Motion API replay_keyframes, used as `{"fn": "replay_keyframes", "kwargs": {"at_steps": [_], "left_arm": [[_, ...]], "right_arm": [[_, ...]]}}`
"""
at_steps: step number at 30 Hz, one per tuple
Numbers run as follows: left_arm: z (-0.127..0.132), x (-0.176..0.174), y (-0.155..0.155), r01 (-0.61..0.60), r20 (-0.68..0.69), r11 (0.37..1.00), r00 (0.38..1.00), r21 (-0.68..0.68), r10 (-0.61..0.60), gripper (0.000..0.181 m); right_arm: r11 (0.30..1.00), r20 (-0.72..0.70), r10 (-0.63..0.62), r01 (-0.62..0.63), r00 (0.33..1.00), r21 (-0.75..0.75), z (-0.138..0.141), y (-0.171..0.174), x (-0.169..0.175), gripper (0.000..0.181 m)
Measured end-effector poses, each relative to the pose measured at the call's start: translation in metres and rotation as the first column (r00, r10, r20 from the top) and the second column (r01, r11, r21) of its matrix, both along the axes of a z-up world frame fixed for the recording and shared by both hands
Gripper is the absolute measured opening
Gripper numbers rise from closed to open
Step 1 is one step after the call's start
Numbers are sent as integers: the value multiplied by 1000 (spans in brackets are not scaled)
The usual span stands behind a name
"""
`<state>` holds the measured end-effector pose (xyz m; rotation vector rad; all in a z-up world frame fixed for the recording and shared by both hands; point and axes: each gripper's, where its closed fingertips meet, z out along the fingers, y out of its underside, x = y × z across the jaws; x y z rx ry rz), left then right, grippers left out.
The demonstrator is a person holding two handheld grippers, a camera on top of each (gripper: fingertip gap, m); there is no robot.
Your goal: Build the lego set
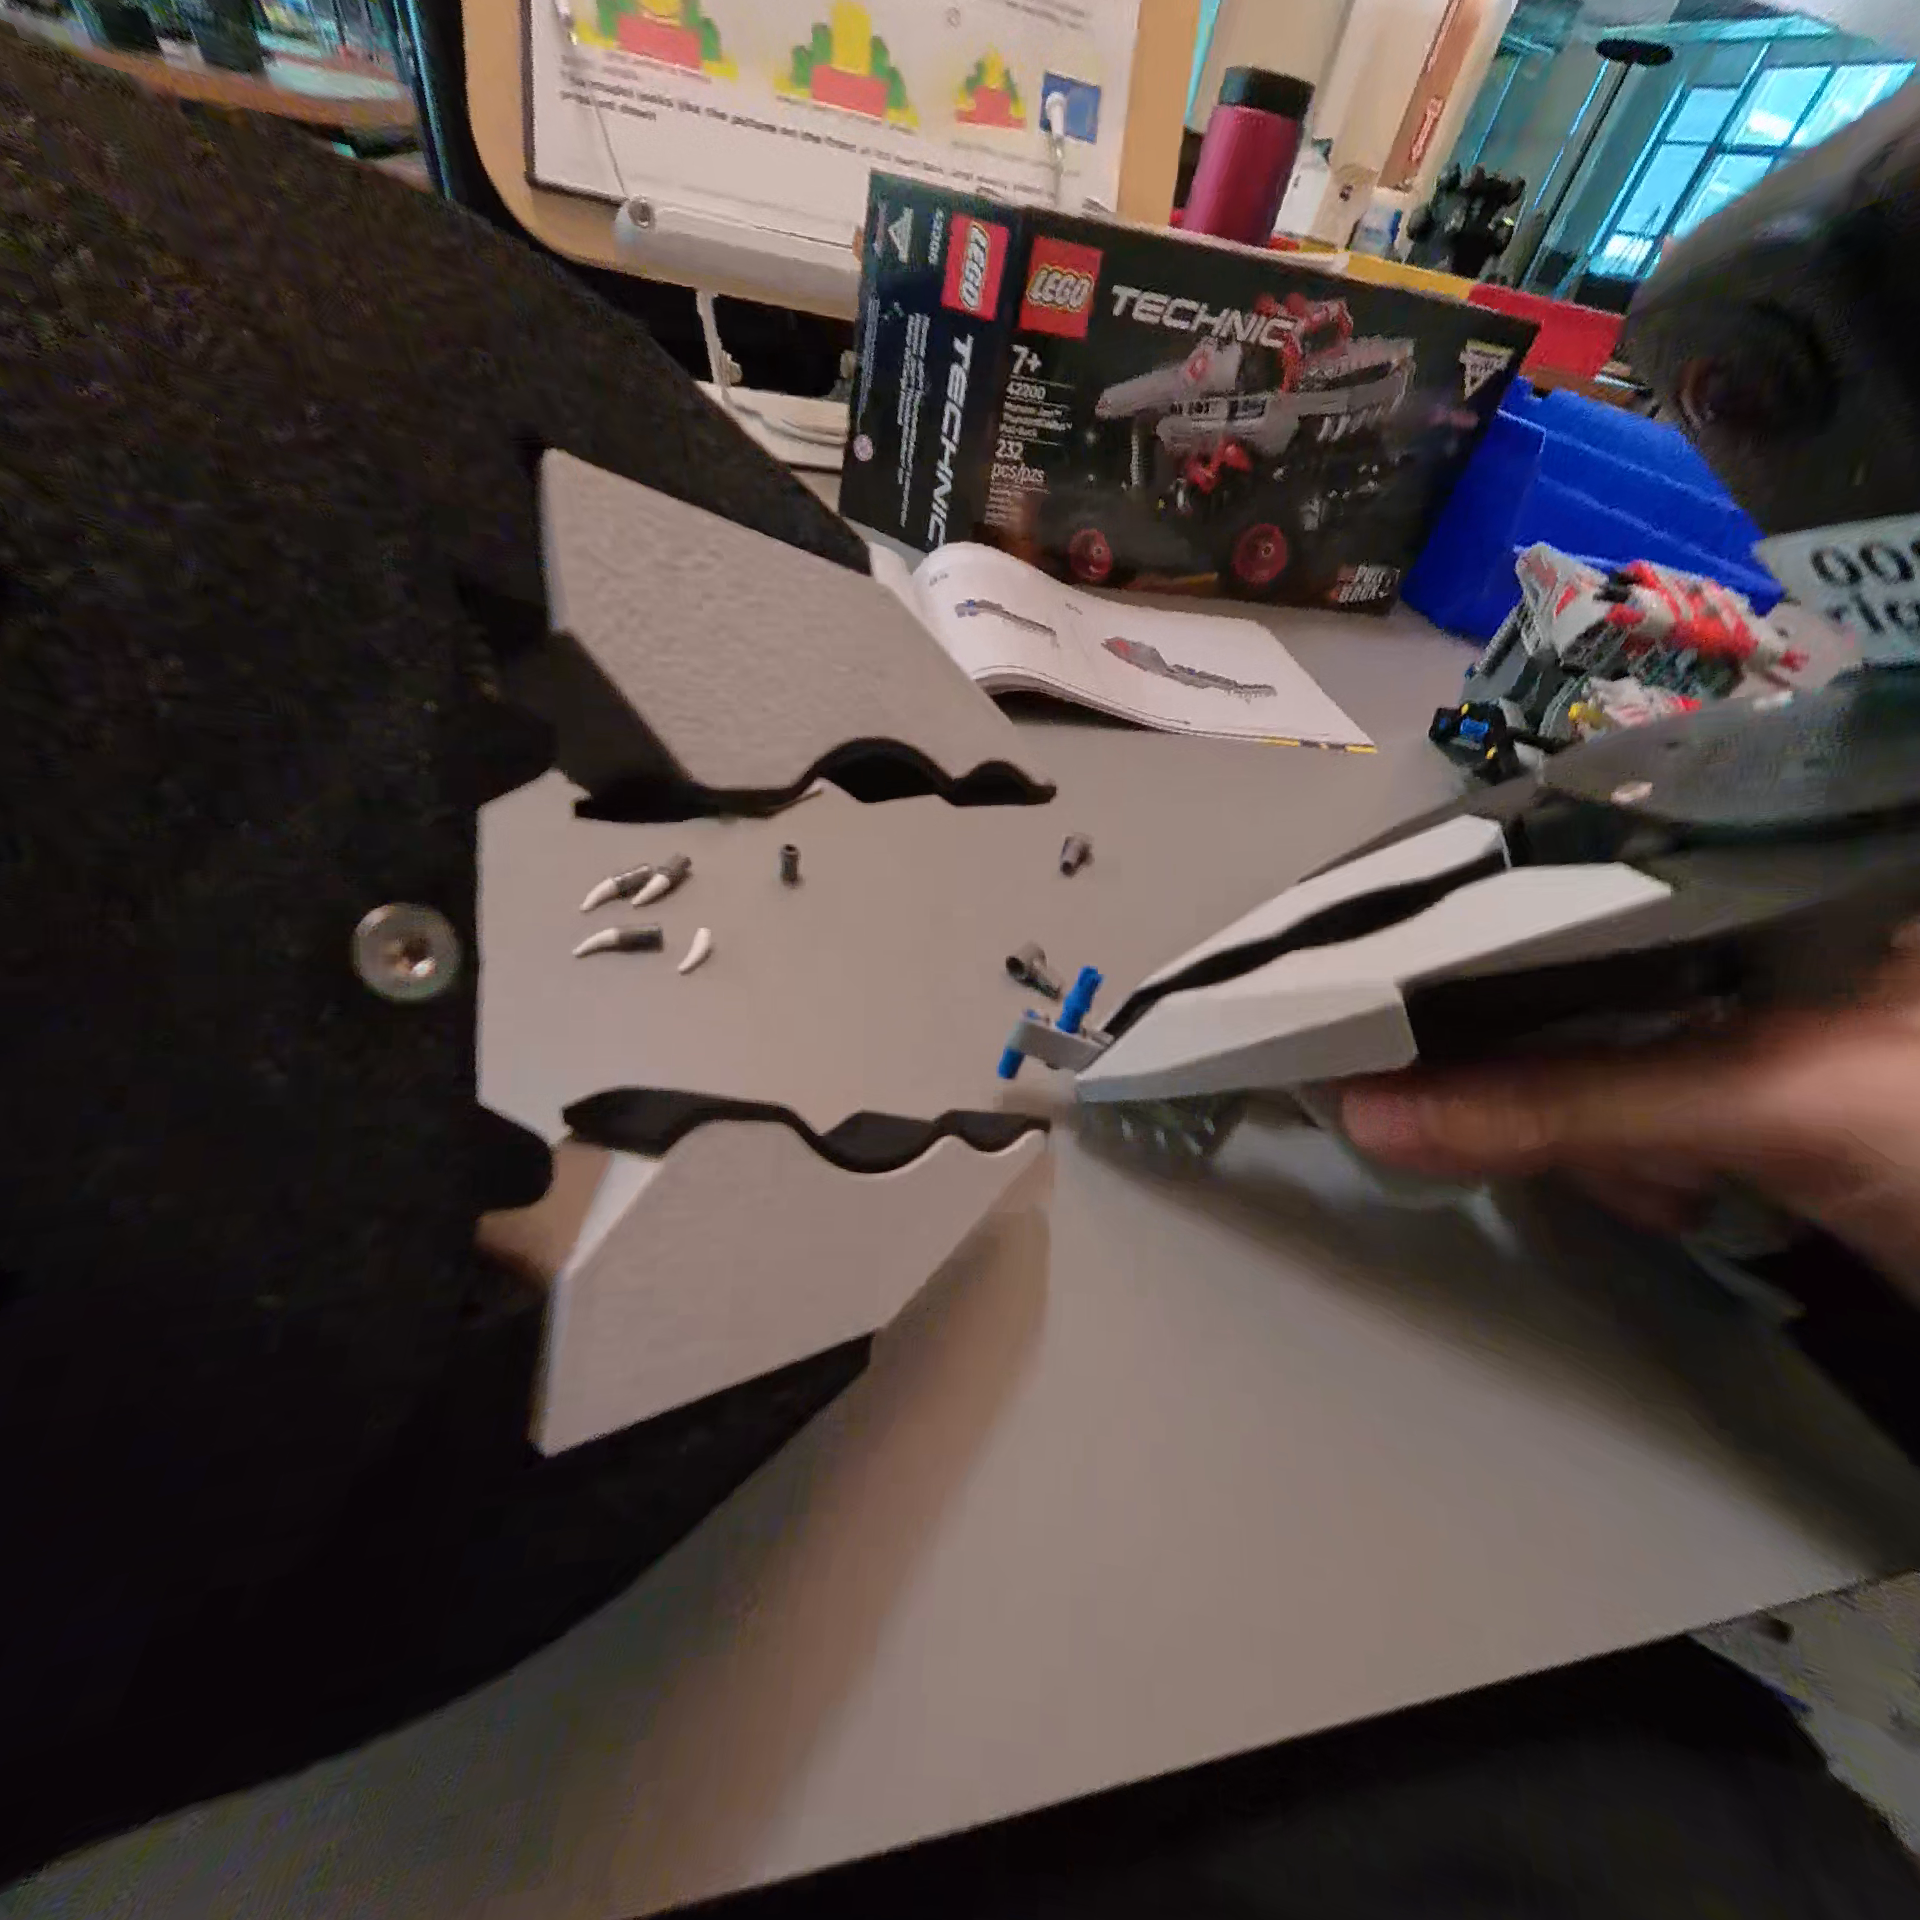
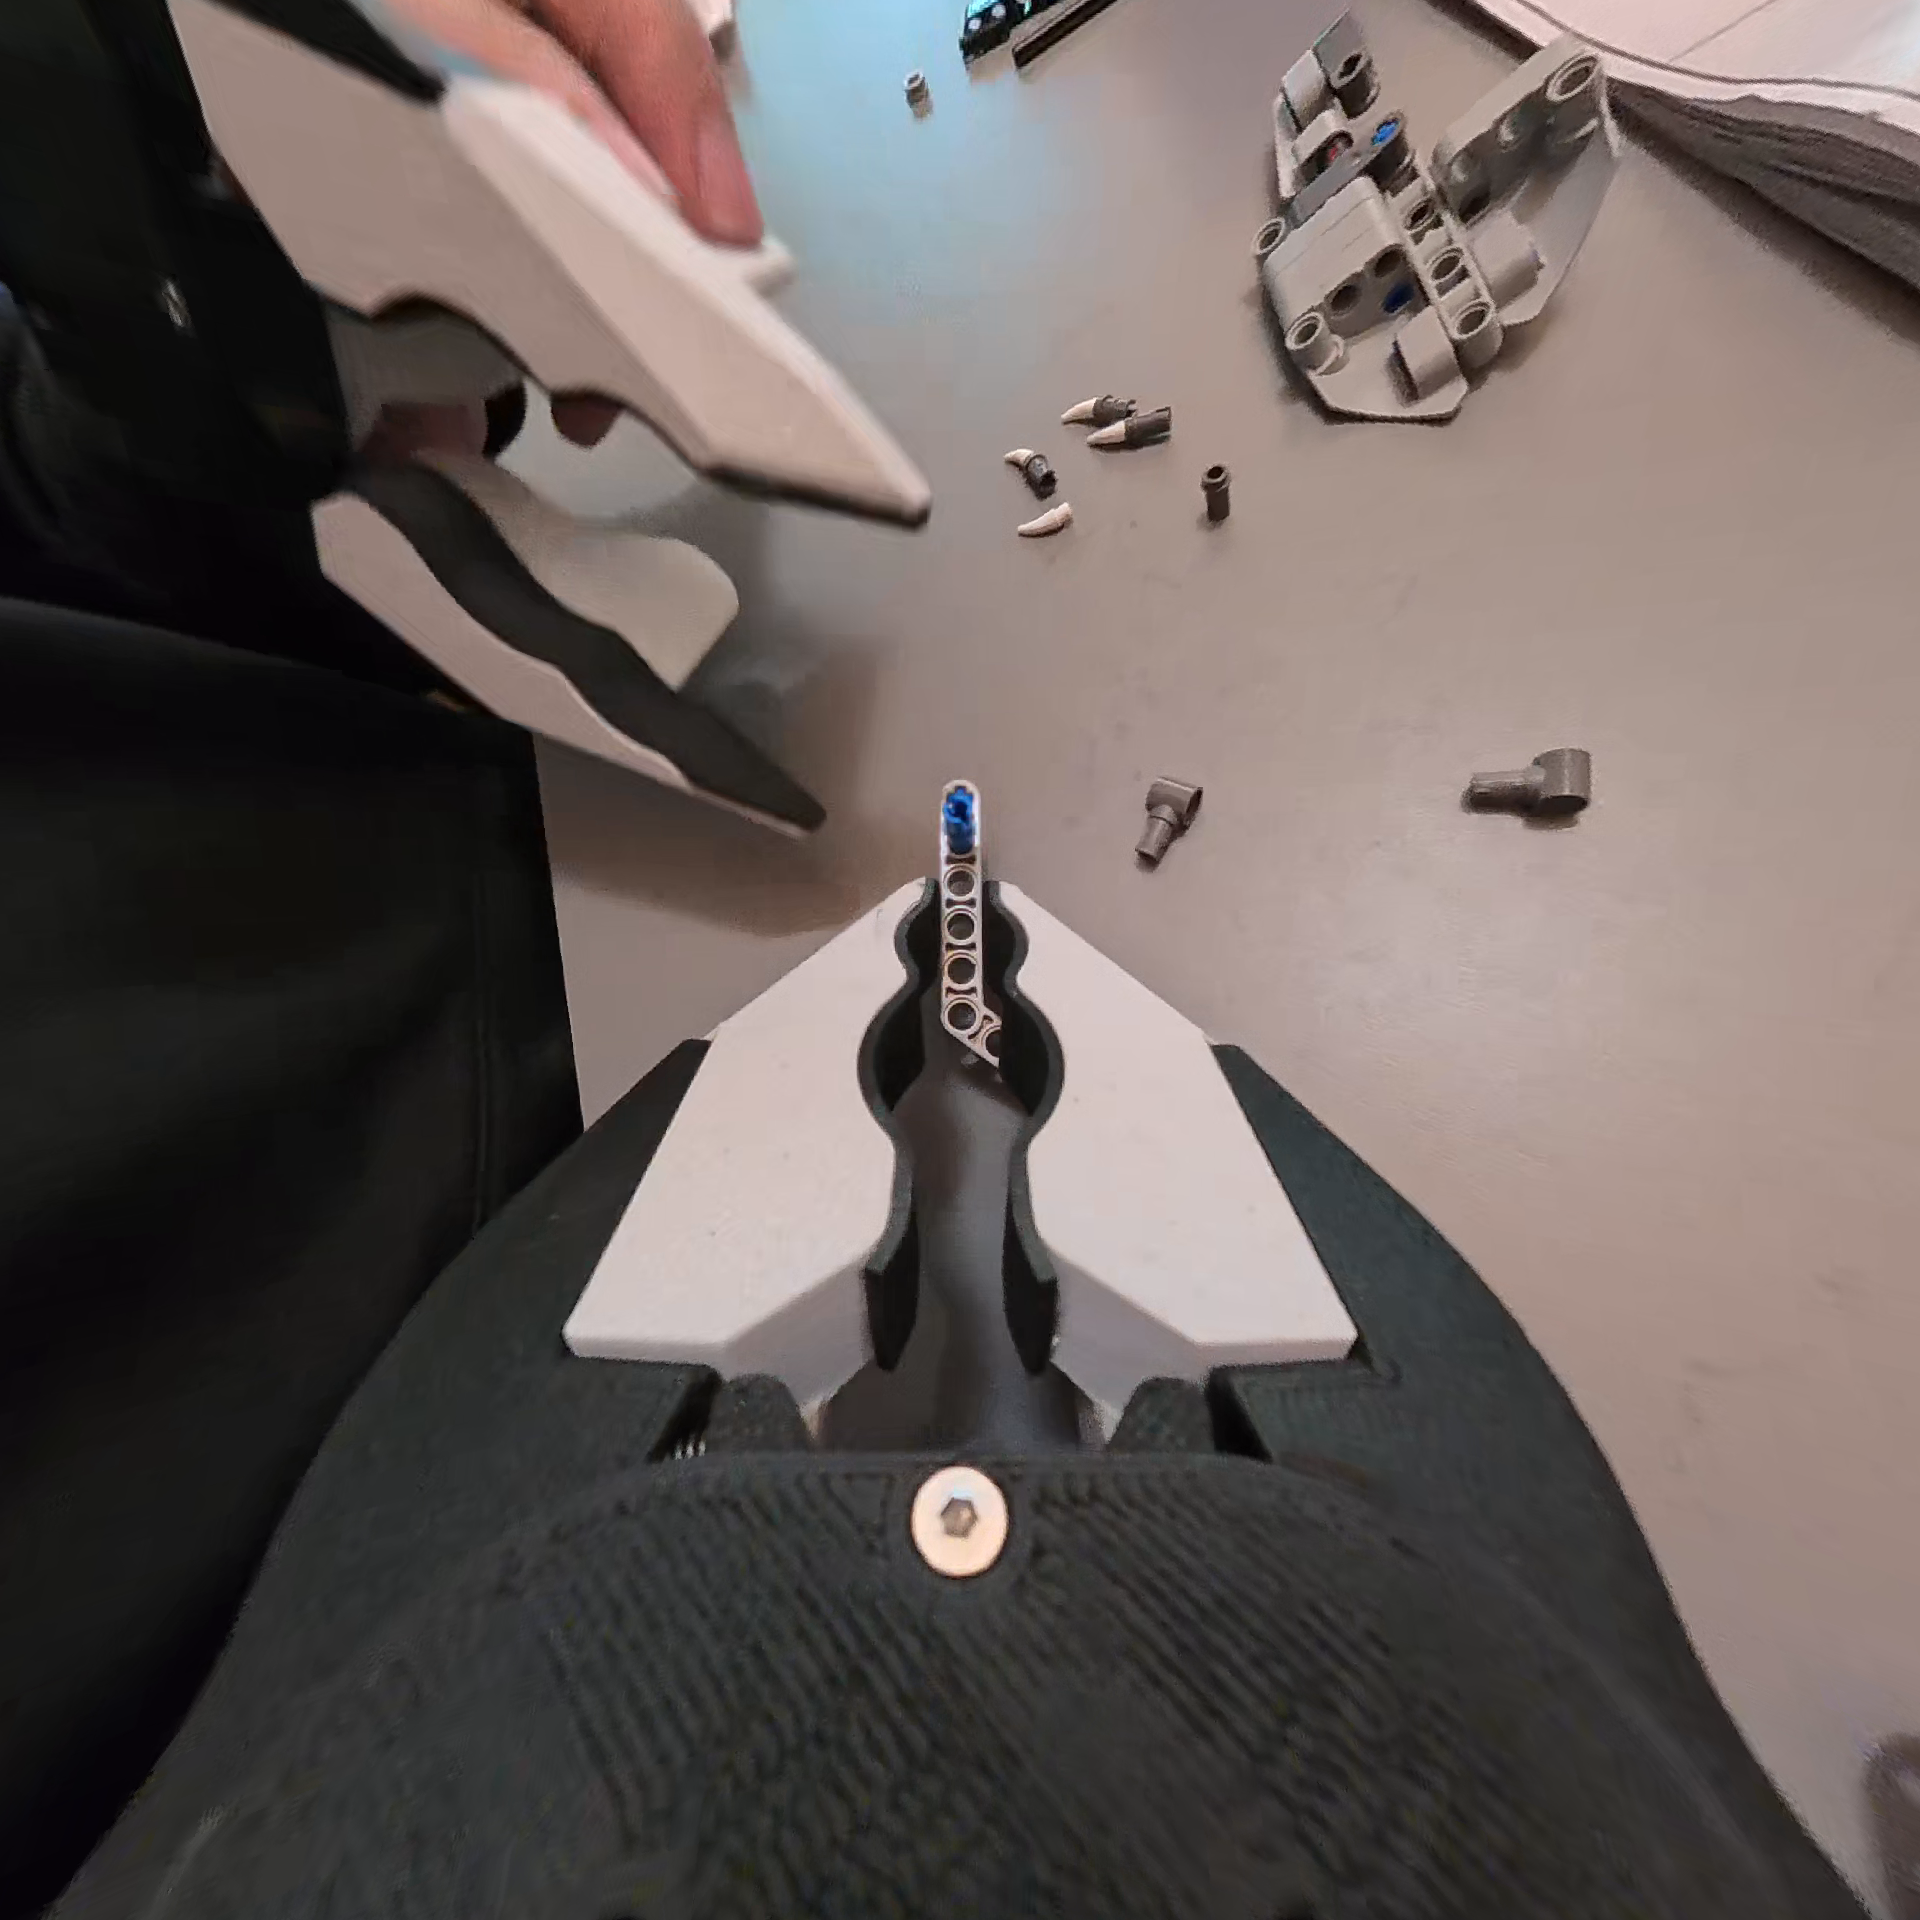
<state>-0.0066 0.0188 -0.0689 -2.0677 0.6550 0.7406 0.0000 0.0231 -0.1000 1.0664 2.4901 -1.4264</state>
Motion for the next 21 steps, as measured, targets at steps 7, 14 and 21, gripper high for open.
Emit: {"fn": "replay_keyframes", "kwargs": {"at_steps": [7, 14, 21], "left_arm": [[-15, 0, 14, 2, -192, 997, 981, -73, -16, 43], [-17, 0, 14, 9, -235, 994, 971, -112, -35, 21], [-20, 0, 14, 7, -212, 994, 977, -112, -30, 21]], "right_arm": [[999, 22, 2, -1, 1000, -37, 3, 0, 0, 5], [998, 0, 27, -27, 1000, -54, 7, -2, 3, 5], [999, -9, 23, -24, 1000, -35, 5, -2, 3, 5]]}}
